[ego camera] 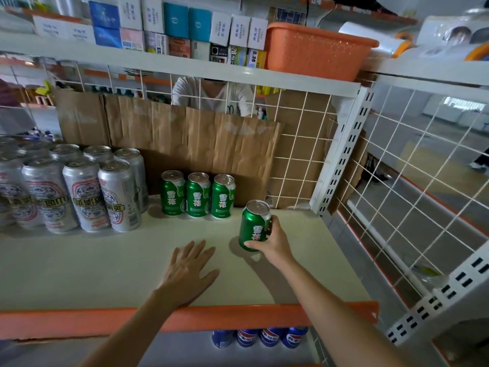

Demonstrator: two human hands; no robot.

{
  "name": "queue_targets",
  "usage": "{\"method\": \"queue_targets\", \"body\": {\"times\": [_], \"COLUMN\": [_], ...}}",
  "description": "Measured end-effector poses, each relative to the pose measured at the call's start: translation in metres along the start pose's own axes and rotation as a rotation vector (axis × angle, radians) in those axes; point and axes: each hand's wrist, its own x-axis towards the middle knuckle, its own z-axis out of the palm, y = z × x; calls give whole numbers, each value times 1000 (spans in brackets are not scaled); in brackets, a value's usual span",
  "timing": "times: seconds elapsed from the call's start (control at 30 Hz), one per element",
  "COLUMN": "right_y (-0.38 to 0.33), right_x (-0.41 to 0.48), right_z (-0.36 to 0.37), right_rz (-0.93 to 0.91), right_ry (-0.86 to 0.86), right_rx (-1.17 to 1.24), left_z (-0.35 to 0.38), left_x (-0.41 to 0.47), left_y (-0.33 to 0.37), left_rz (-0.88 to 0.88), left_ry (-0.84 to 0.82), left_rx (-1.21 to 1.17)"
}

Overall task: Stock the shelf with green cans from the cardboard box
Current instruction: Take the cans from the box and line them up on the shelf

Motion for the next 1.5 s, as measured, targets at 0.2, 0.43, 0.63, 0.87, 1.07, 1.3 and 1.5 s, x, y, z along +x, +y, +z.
{"method": "queue_targets", "body": {"times": [0.2, 0.43, 0.63, 0.87, 1.07, 1.3, 1.5], "right_y": [-3, -9, -9, -6, -7, -11, -15], "right_x": [25, 59, 82, 97, 105, 103, 83], "right_z": [9, 13, 20, 29, 31, 30, 27], "right_rz": [-1, -9, 15, 33, 57, 77, 84], "right_ry": [30, 28, 49, 60, 49, 20, 81], "right_rx": [-17, -89, -134, -138, -158, -183, -263], "left_z": [2, 4, 5, 11, 11, 7, 9], "left_x": [-1, 0, 1, 1, 2, -1, -1], "left_y": [-2, -3, -3, -7, -5, -4, -6], "left_rz": [-10, -15, 3, 18, 26, -8, 24], "left_ry": [22, 29, 69, 145, 155, 78, 85], "left_rx": [3, -12, -87, -119, -102, -40, -113]}}
